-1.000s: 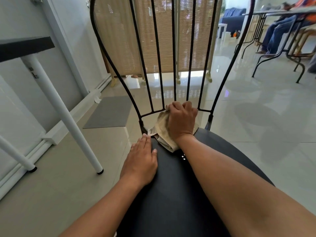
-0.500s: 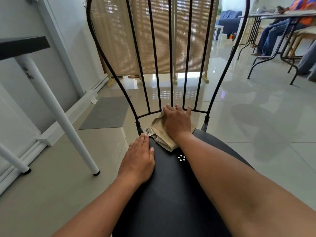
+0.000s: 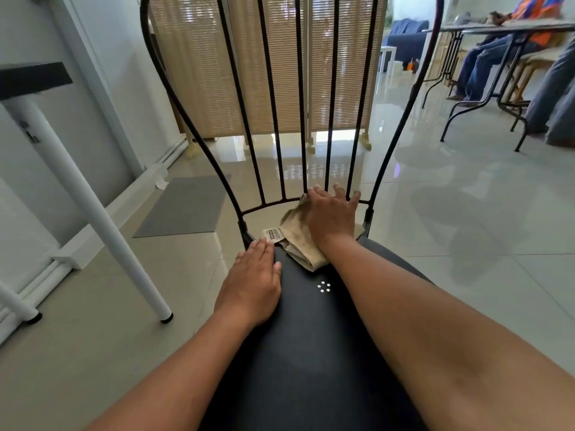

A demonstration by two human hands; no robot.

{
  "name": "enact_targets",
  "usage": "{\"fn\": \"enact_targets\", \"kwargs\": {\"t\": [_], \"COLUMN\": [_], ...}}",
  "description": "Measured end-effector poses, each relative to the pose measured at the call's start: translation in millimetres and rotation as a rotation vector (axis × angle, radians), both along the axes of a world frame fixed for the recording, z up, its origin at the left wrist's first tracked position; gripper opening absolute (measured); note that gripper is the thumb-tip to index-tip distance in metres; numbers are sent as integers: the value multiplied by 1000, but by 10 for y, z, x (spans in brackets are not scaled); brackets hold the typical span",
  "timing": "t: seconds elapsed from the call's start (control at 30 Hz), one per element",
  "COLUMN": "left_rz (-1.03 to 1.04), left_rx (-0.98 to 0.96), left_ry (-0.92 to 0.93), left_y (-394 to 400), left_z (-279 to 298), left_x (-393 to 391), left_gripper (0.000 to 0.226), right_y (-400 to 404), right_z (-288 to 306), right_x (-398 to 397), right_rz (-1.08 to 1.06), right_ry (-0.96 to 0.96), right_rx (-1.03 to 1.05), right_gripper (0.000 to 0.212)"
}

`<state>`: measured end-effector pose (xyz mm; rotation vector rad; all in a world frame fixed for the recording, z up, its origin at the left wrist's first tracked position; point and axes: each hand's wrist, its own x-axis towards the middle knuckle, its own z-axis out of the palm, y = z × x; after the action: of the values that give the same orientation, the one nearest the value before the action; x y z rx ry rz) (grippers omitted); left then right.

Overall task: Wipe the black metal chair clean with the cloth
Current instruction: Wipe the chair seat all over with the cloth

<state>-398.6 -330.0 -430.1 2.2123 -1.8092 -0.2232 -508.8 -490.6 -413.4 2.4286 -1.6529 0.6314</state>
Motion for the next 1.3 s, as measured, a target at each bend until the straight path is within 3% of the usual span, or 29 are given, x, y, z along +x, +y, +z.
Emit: {"fn": "enact_targets", "kwargs": {"t": [0.2, 0.47, 0.67, 0.73, 0.93, 1.2, 1.3], "left_rz": [-1, 24, 20, 21, 23, 23, 22], "left_rx": [-10, -25, -37, -37, -37, -27, -8], "left_ry": [-10, 7, -3, -4, -14, -8, -10], "left_y": [-24, -30, -12, -15, -35, -45, -58], "left_z": [-32, -7, -16, -12, -35, -33, -10], "left_x": [21, -6, -10, -11, -7, -9, 11], "left_gripper": [56, 55, 55, 55, 55, 55, 55], "right_y": [-81, 11, -88, -116, -171, 80, 248], "right_z": [-21, -154, -135, -77, -10, -5, 6], "right_x": [-17, -255, -395, -386, -387, -486, -543], "right_rz": [35, 8, -67, -40, -31, 43, 32], "right_ry": [13, -232, -142, -114, 67, 36, 64], "right_rx": [44, -339, -390, -350, 28, 27, 79], "right_gripper": [43, 34, 37, 40, 48, 29, 30]}}
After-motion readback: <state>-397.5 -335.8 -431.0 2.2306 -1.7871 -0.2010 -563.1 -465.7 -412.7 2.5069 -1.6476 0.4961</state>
